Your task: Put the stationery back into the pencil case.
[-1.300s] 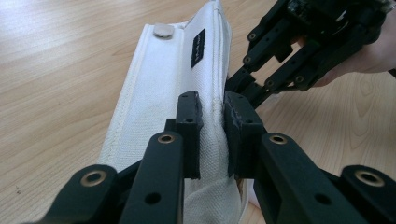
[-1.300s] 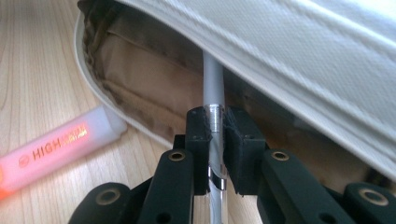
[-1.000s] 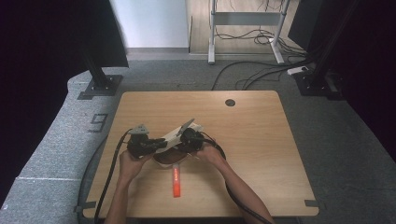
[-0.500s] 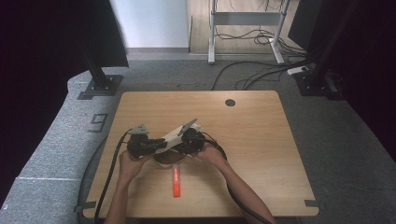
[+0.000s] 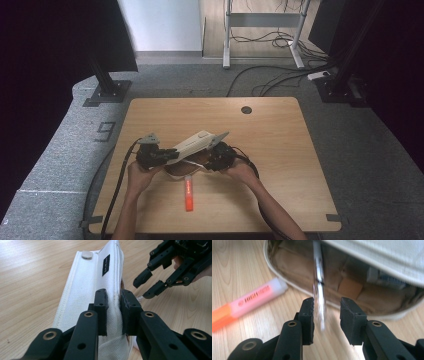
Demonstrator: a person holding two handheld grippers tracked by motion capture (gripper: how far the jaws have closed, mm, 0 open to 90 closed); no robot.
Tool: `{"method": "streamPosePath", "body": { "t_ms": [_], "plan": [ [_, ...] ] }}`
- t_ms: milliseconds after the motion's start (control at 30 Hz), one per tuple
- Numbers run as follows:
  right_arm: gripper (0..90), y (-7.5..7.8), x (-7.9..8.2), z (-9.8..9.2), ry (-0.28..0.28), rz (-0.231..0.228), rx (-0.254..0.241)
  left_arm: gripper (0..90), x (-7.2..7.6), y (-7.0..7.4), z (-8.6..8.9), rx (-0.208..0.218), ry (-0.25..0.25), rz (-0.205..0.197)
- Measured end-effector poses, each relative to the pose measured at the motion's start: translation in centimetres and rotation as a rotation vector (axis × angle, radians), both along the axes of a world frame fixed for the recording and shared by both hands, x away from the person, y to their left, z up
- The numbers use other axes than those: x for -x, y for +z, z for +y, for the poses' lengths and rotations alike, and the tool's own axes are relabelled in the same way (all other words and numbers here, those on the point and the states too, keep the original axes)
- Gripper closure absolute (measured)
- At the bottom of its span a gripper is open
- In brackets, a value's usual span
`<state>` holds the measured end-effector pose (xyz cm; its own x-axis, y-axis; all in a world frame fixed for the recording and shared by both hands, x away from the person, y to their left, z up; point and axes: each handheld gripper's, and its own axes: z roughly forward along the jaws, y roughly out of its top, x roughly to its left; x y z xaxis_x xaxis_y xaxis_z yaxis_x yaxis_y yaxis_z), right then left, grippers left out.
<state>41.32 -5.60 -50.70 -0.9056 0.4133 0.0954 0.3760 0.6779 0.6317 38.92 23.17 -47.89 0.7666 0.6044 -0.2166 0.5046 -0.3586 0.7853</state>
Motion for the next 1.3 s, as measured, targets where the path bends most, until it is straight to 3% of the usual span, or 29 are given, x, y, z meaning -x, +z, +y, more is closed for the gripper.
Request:
{"method": "streamPosePath", "body": {
  "t_ms": [333, 633, 867, 1300],
  "plan": [
    [67.7, -1.8, 0.7, -1.2, -0.009, 0.035, -0.008, 76.5, 0.0, -0.2, -0.1, 0.0, -0.002, 0.006],
    [82.7, -2.6, 0.7, -1.2, 0.005, 0.035, -0.005, 76.4, 0.0, -0.2, -0.1, -0.003, -0.003, 0.005],
    [83.1, -2.0, 0.5, -1.1, 0.004, 0.003, -0.005, 76.3, 0.0, -0.2, -0.2, -0.005, -0.002, 0.005],
    [81.3, -0.8, -1.6, -1.3, -0.043, -0.053, -0.017, 76.3, 0.0, -0.2, -0.2, -0.005, -0.003, 0.003]
  ]
}}
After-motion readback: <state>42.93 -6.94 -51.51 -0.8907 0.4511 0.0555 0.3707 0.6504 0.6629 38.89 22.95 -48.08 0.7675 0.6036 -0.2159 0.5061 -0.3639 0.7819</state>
